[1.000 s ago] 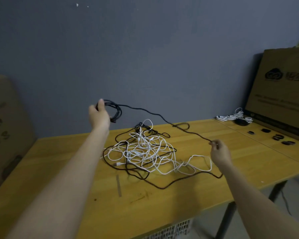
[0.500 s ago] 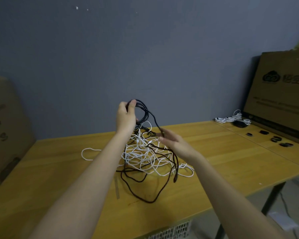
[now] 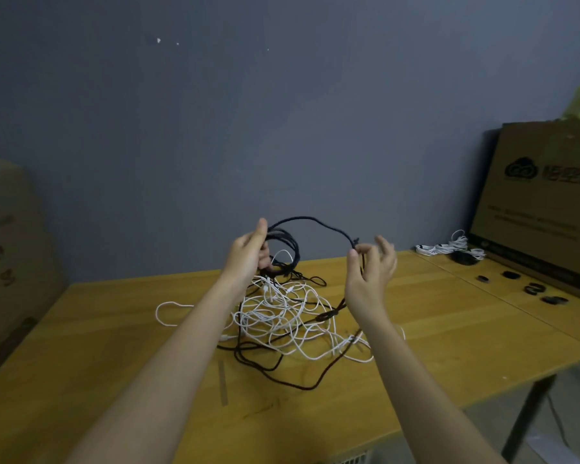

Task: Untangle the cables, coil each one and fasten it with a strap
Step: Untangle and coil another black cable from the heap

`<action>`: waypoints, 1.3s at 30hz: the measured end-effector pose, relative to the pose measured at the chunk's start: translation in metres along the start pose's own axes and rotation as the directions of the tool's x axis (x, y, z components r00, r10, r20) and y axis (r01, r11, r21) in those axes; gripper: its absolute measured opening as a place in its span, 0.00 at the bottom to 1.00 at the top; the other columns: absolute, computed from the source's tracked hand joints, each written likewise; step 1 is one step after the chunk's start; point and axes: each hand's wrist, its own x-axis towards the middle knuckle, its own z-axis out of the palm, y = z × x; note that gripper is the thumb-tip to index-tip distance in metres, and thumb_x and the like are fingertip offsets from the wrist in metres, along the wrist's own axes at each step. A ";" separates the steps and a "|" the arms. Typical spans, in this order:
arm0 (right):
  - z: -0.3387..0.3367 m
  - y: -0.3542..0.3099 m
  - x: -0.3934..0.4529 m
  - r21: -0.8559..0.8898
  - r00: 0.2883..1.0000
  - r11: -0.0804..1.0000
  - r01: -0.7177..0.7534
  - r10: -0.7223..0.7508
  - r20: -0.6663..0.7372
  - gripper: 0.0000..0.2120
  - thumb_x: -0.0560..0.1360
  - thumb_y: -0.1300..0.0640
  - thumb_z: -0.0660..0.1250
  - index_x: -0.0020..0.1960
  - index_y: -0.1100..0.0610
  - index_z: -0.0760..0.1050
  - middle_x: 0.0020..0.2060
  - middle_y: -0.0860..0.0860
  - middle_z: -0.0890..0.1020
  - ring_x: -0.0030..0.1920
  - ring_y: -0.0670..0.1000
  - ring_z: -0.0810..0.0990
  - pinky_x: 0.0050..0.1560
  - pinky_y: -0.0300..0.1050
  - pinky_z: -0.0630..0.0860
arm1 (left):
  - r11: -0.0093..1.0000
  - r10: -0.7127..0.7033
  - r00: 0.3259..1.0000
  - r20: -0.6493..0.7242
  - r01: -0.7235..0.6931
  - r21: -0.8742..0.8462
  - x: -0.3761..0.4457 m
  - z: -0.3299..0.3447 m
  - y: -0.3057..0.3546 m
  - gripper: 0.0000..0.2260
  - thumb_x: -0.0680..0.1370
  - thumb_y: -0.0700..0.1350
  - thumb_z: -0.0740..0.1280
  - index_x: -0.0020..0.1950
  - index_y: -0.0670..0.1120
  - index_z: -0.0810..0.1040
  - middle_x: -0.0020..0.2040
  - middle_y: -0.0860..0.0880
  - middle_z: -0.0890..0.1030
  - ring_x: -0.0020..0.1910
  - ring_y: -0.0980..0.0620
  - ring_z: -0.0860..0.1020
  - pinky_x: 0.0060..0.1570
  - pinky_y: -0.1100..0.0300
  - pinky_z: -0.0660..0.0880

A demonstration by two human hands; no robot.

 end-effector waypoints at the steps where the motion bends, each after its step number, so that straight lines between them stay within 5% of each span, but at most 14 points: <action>1: -0.001 -0.003 0.004 -0.070 0.997 0.995 0.074 -0.075 -0.020 0.03 0.81 0.57 0.58 0.50 0.55 0.69 0.73 0.48 0.59 0.75 0.45 0.47 0.72 0.45 0.47 | 0.999 -0.024 0.999 0.035 0.025 -0.024 -0.002 -0.001 -0.002 0.18 0.82 0.56 0.56 0.35 0.47 0.63 0.27 0.53 0.62 0.27 0.54 0.63 0.40 0.61 0.68; 2: -0.001 -0.004 0.007 -0.077 0.990 0.987 0.139 -0.141 -0.009 0.03 0.82 0.58 0.57 0.51 0.55 0.69 0.72 0.47 0.60 0.75 0.43 0.47 0.71 0.42 0.48 | 0.997 -0.050 0.997 0.062 0.054 -0.061 -0.004 -0.001 -0.002 0.19 0.82 0.56 0.56 0.35 0.47 0.63 0.26 0.53 0.63 0.27 0.55 0.64 0.38 0.62 0.67; 4: 0.000 -0.006 0.008 0.020 0.979 0.981 0.191 -0.192 0.066 0.05 0.82 0.59 0.54 0.55 0.56 0.69 0.64 0.44 0.72 0.69 0.44 0.66 0.63 0.38 0.66 | 0.978 -0.095 0.990 0.108 0.113 -0.174 -0.008 0.000 -0.002 0.18 0.82 0.55 0.55 0.36 0.46 0.64 0.26 0.53 0.63 0.26 0.55 0.64 0.38 0.61 0.66; 6: 0.002 -0.004 0.005 0.037 0.976 0.985 0.167 -0.171 0.137 0.07 0.83 0.58 0.53 0.56 0.58 0.67 0.50 0.41 0.79 0.46 0.48 0.80 0.43 0.44 0.74 | 0.955 -0.114 0.984 0.135 0.146 -0.258 -0.010 0.000 -0.001 0.17 0.82 0.54 0.55 0.38 0.45 0.65 0.27 0.53 0.62 0.27 0.55 0.63 0.40 0.60 0.66; 10: 0.006 0.014 0.000 -0.143 0.967 0.977 0.156 -0.121 0.224 0.05 0.83 0.55 0.52 0.54 0.55 0.65 0.36 0.53 0.77 0.36 0.57 0.79 0.34 0.57 0.73 | 0.924 -0.142 0.968 0.206 0.204 -0.322 -0.014 -0.005 0.000 0.17 0.83 0.53 0.53 0.39 0.45 0.66 0.28 0.53 0.61 0.27 0.55 0.63 0.45 0.57 0.66; 13: 0.012 0.030 -0.005 -0.620 0.948 0.734 0.278 -0.105 0.301 0.04 0.82 0.62 0.54 0.55 0.57 0.65 0.35 0.52 0.74 0.32 0.57 0.74 0.27 0.48 0.63 | 0.842 -0.173 0.944 0.281 0.290 -0.455 -0.018 -0.007 0.002 0.16 0.83 0.51 0.54 0.40 0.43 0.67 0.29 0.52 0.61 0.29 0.55 0.61 0.41 0.59 0.63; 15: 0.017 0.039 -0.015 -0.720 0.928 0.594 0.358 -0.143 0.344 0.11 0.76 0.68 0.61 0.55 0.57 0.68 0.36 0.51 0.75 0.30 0.53 0.72 0.25 0.42 0.60 | 0.813 -0.158 0.938 0.309 0.301 -0.498 -0.020 -0.007 0.005 0.15 0.83 0.50 0.54 0.42 0.42 0.69 0.30 0.52 0.61 0.29 0.55 0.61 0.38 0.60 0.62; 21: 0.025 0.048 -0.031 -0.768 0.886 0.449 0.456 -0.150 0.438 0.23 0.61 0.68 0.77 0.54 0.58 0.76 0.31 0.51 0.78 0.26 0.52 0.74 0.21 0.35 0.49 | 0.900 -0.102 0.962 0.252 0.198 -0.388 -0.022 0.004 -0.001 0.11 0.84 0.45 0.53 0.46 0.41 0.70 0.32 0.52 0.65 0.32 0.57 0.62 0.37 0.62 0.63; 25: 0.025 0.047 -0.034 -0.763 0.869 0.415 0.496 -0.243 0.432 0.26 0.51 0.68 0.81 0.47 0.58 0.79 0.28 0.49 0.78 0.25 0.51 0.73 0.21 0.35 0.49 | 0.998 -0.057 0.998 0.016 0.058 -0.031 -0.012 0.008 -0.012 0.12 0.85 0.46 0.51 0.45 0.46 0.68 0.34 0.53 0.64 0.33 0.56 0.65 0.42 0.62 0.64; 28: 0.026 0.041 -0.041 -0.733 0.795 0.318 0.601 -0.336 0.506 0.27 0.46 0.67 0.82 0.45 0.59 0.80 0.27 0.50 0.77 0.26 0.51 0.74 0.22 0.36 0.51 | 0.988 0.000 0.995 -0.105 0.016 0.152 -0.008 0.016 -0.020 0.10 0.84 0.49 0.51 0.47 0.48 0.66 0.37 0.52 0.67 0.37 0.55 0.68 0.43 0.59 0.67; 31: 0.030 0.032 -0.044 -0.701 0.712 0.218 0.679 -0.428 0.557 0.22 0.47 0.65 0.80 0.40 0.58 0.81 0.25 0.49 0.75 0.26 0.50 0.73 0.23 0.37 0.51 | 0.966 0.079 0.994 -0.078 -0.057 0.251 -0.011 0.033 -0.023 0.09 0.84 0.48 0.51 0.47 0.48 0.65 0.38 0.51 0.73 0.37 0.54 0.73 0.41 0.60 0.69; 35: 0.029 0.029 -0.038 -0.642 0.690 0.323 0.695 -0.552 0.469 0.13 0.57 0.62 0.80 0.36 0.57 0.78 0.25 0.49 0.75 0.26 0.51 0.73 0.22 0.37 0.53 | 0.892 0.220 0.975 0.037 -0.217 0.396 -0.017 0.040 -0.028 0.06 0.83 0.47 0.56 0.47 0.49 0.66 0.37 0.51 0.81 0.36 0.58 0.79 0.40 0.65 0.72; 39: 0.021 0.028 -0.031 -0.515 0.752 0.567 0.643 -0.596 0.282 0.05 0.70 0.56 0.70 0.38 0.57 0.80 0.29 0.48 0.79 0.30 0.51 0.75 0.25 0.36 0.60 | 0.828 0.268 0.959 0.095 -0.280 0.486 -0.014 0.033 -0.035 0.07 0.83 0.49 0.57 0.47 0.48 0.67 0.35 0.52 0.81 0.39 0.55 0.79 0.43 0.55 0.74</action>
